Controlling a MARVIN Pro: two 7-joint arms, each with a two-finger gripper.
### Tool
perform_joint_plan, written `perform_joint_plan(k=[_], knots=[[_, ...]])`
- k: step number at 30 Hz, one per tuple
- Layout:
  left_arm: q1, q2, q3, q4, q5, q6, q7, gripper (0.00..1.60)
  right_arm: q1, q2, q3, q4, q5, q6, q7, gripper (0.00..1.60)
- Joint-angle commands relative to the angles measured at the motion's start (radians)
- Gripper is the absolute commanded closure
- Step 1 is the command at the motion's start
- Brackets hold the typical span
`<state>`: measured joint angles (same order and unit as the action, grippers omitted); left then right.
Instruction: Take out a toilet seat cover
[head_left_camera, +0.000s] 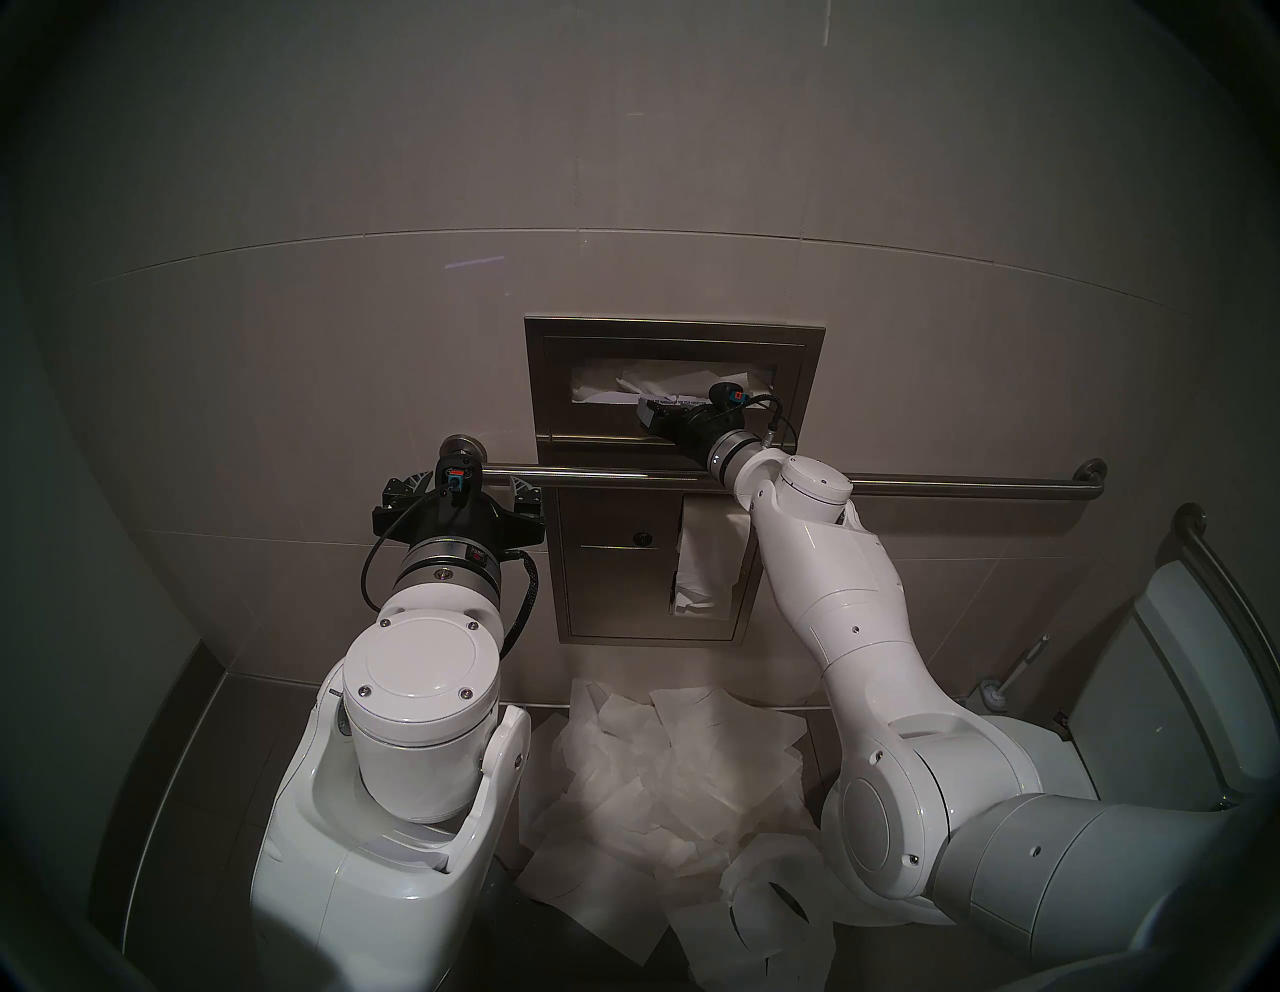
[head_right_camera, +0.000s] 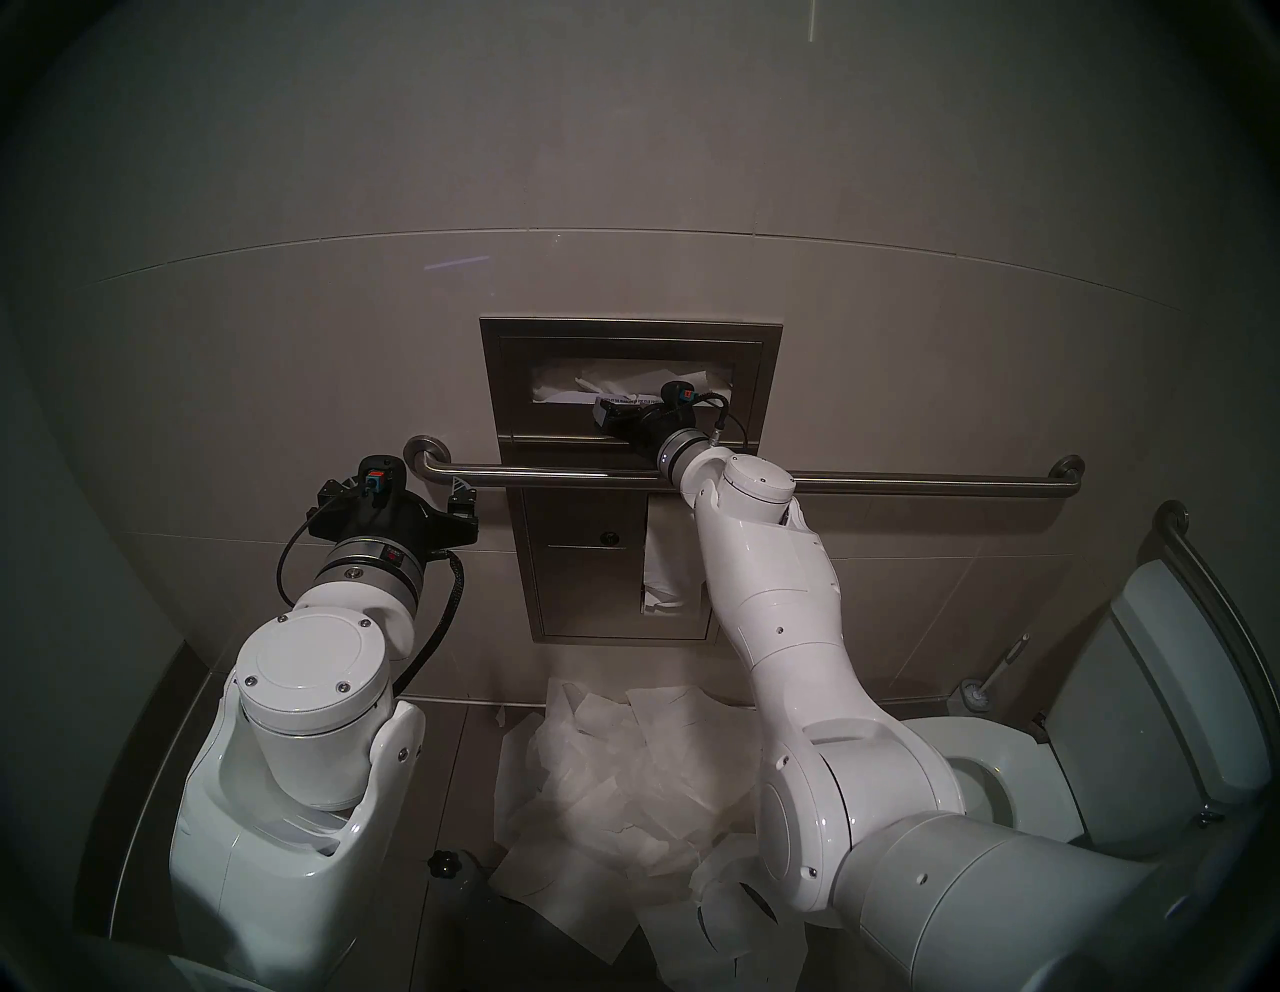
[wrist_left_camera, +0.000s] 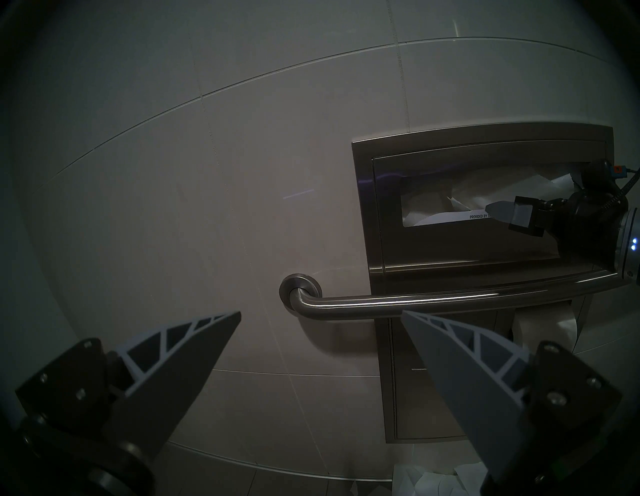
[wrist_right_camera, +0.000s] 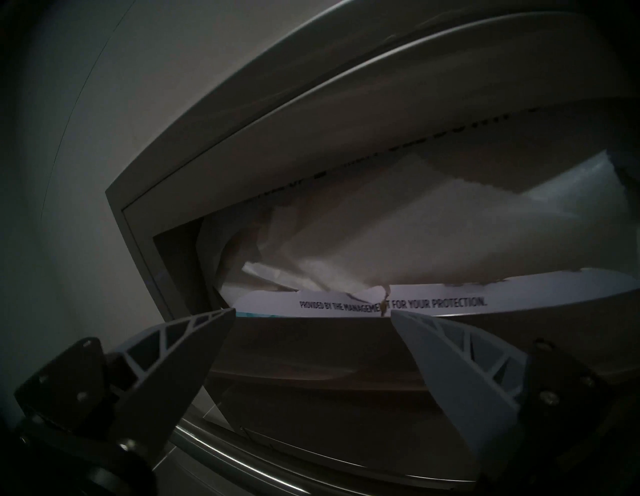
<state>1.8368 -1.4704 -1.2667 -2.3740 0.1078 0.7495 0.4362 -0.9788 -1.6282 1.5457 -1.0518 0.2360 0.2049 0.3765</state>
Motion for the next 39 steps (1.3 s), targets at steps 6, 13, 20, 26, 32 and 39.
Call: perform_joint_plan(k=[6, 13, 20, 26, 32, 39], knots=[[-0.019, -0.002, -0.002, -0.029, 0.004, -0.008, 0.002, 0.0, -0.055, 0.022, 0.019, -0.163, -0.019, 0.023, -0.038, 0.0], [-0.019, -0.002, -0.002, -0.03, 0.004, -0.008, 0.002, 0.0, -0.064, 0.039, 0.039, -0.226, -0.038, 0.033, -0.07, 0.0], [-0.019, -0.002, -0.002, -0.031, 0.005, -0.008, 0.001, 0.0, -0.068, 0.055, 0.05, -0.295, -0.062, 0.064, -0.098, 0.0], [-0.019, -0.002, -0.002, -0.032, 0.005, -0.008, 0.001, 0.0, -0.087, 0.043, 0.07, -0.356, -0.051, 0.124, -0.117, 0.0], [-0.019, -0.002, -0.002, -0.033, 0.005, -0.008, 0.001, 0.0, -0.109, 0.036, 0.085, -0.413, -0.04, 0.196, -0.127, 0.0], [-0.019, -0.002, -0.002, -0.035, 0.006, -0.008, 0.0, 0.0, -0.107, 0.04, 0.089, -0.454, -0.034, 0.286, -0.133, 0.0]])
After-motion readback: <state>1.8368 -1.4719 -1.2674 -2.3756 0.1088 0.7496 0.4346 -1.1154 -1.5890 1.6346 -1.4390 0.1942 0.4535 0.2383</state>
